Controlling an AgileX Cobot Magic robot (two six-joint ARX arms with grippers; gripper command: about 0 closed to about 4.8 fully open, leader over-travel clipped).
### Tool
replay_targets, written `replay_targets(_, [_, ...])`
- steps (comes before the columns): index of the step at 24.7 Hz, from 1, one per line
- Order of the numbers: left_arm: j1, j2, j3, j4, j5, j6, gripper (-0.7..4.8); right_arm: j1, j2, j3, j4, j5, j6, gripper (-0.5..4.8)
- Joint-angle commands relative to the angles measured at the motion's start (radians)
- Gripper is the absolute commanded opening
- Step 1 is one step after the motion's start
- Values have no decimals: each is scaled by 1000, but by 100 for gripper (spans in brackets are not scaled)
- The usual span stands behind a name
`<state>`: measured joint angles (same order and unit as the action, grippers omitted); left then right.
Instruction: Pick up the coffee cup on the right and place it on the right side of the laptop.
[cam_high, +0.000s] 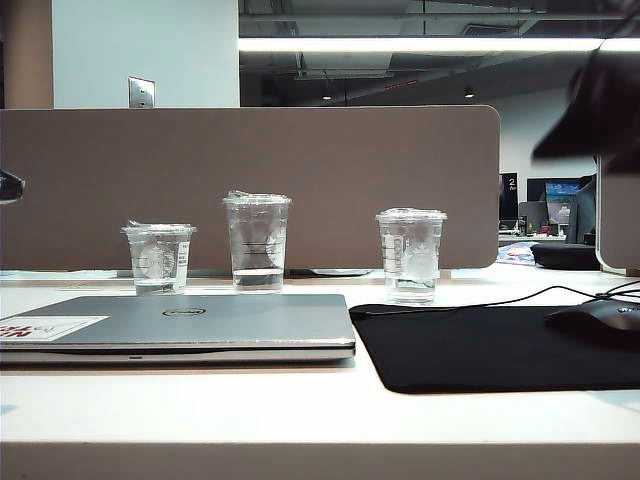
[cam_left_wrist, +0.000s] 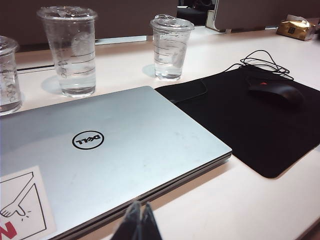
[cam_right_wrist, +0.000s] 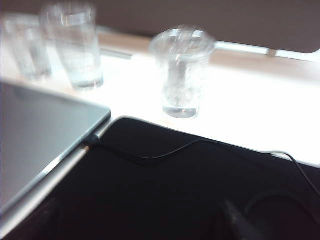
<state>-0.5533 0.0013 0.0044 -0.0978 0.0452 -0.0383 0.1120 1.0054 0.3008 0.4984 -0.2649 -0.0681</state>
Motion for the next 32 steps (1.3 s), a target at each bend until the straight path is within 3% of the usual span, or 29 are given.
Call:
replay_targets(1, [1, 0, 3, 5, 3, 4, -5, 26, 297, 62, 301, 5, -63, 479])
replay_targets(4, [1, 0, 3, 5, 2, 4, -5, 29, 592, 212, 419, -3, -59, 479])
replay_targets(12, [1, 0, 3, 5, 3, 4, -5, 34, 944, 534, 423, -1, -54, 479])
replay_targets(18, [1, 0, 3, 5, 3, 4, -5, 44, 1123, 759, 411, -8, 24, 479])
replay_targets(32, [1, 0, 3, 5, 3, 4, -5, 54, 1258, 914, 366, -14, 35, 479])
